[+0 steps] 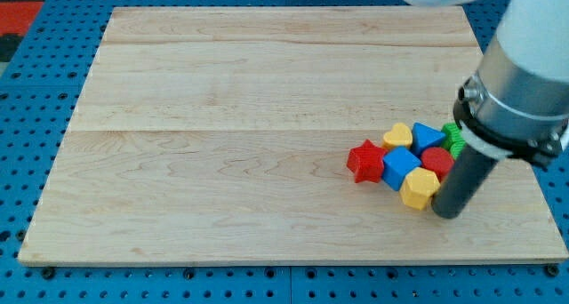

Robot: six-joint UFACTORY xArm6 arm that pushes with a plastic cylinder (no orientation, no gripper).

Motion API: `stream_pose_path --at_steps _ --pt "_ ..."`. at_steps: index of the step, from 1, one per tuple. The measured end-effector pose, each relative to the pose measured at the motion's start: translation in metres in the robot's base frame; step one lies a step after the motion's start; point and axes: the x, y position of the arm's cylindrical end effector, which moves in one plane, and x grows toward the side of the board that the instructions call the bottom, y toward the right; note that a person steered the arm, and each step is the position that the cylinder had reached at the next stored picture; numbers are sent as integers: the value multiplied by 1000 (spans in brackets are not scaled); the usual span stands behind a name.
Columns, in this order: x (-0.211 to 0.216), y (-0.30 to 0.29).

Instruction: Push the hexagon to the left

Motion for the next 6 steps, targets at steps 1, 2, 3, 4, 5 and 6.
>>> stream_pose_path --at_steps 1,2,3,4,5,6 --pt "2 19" --pt "-17 42" --pt "-28 2" --pt "-32 -27" --pt "-32 -35" --pt "-31 -12"
